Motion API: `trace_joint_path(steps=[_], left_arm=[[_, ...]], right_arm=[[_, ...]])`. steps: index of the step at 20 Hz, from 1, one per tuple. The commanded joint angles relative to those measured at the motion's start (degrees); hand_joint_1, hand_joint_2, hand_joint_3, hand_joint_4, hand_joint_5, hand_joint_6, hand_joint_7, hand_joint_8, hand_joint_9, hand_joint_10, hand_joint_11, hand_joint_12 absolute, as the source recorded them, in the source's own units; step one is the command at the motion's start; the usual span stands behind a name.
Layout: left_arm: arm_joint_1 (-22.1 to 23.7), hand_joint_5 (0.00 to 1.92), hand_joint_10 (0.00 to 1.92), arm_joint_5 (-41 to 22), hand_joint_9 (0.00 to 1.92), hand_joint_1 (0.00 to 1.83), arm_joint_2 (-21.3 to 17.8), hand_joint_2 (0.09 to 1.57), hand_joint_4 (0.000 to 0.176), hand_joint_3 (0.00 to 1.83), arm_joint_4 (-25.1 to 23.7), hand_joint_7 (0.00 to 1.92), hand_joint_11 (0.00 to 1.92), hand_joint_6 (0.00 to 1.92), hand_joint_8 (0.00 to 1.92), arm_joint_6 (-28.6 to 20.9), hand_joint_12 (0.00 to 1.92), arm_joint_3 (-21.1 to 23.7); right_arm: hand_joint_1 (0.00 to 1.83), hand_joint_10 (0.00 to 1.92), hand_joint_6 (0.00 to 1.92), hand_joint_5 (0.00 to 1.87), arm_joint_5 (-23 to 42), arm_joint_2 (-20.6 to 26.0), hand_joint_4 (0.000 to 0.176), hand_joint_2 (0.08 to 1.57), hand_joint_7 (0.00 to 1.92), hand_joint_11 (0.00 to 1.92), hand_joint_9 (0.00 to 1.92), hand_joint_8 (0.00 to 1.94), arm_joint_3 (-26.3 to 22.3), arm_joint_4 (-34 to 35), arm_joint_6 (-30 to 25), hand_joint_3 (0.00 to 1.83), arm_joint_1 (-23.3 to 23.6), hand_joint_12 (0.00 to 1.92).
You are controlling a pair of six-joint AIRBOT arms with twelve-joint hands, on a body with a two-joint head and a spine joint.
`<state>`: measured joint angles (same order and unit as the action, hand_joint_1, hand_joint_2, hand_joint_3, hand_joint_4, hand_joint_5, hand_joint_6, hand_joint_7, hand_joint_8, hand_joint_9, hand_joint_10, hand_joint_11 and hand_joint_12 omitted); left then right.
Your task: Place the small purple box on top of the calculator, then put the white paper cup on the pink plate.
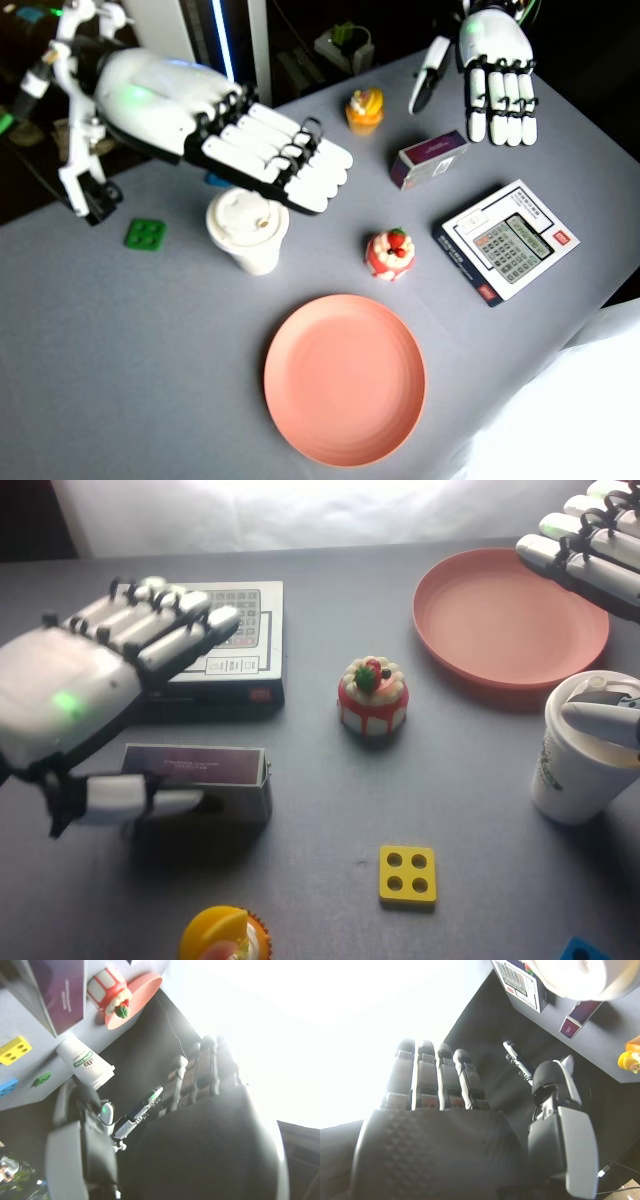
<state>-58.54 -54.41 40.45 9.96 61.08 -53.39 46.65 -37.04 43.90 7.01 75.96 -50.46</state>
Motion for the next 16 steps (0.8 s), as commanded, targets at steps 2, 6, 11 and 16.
trace_joint_path(steps=[2,6,11,16], left_arm=[[-0.9,0.08,0.00,-6.4,0.03,0.85,0.0,0.90,0.074,0.01,1.2,0.09,0.00,0.01,0.00,0.1,0.21,0.3],[-2.3,0.14,0.00,-3.3,0.05,0.86,2.1,0.91,0.040,0.00,3.2,0.11,0.00,0.00,0.00,0.1,0.59,-1.1],[-2.2,0.21,0.02,1.5,0.12,0.90,5.5,1.01,0.052,0.02,5.0,0.18,0.00,0.01,0.01,0.0,0.83,-3.8],[-1.5,0.70,0.49,3.6,0.75,1.01,7.8,1.22,0.000,0.01,6.2,0.83,0.29,1.09,0.20,0.0,1.63,-5.6]], right_arm=[[0.15,0.00,0.00,0.00,6.9,0.1,0.000,1.21,0.00,0.00,0.00,0.00,0.1,0.3,0.2,0.03,0.4,0.00],[0.15,0.00,0.00,0.00,6.9,0.1,0.000,1.23,0.00,0.00,0.00,0.00,0.1,0.6,0.2,0.03,0.4,0.00],[0.21,0.00,0.00,0.00,6.9,0.1,0.000,1.24,0.00,0.00,0.00,0.00,0.2,0.8,0.2,0.02,0.2,0.00],[0.19,0.00,0.00,0.00,6.9,-0.1,0.000,1.24,0.00,0.00,0.00,0.00,0.2,0.9,0.2,0.02,0.1,0.00]])
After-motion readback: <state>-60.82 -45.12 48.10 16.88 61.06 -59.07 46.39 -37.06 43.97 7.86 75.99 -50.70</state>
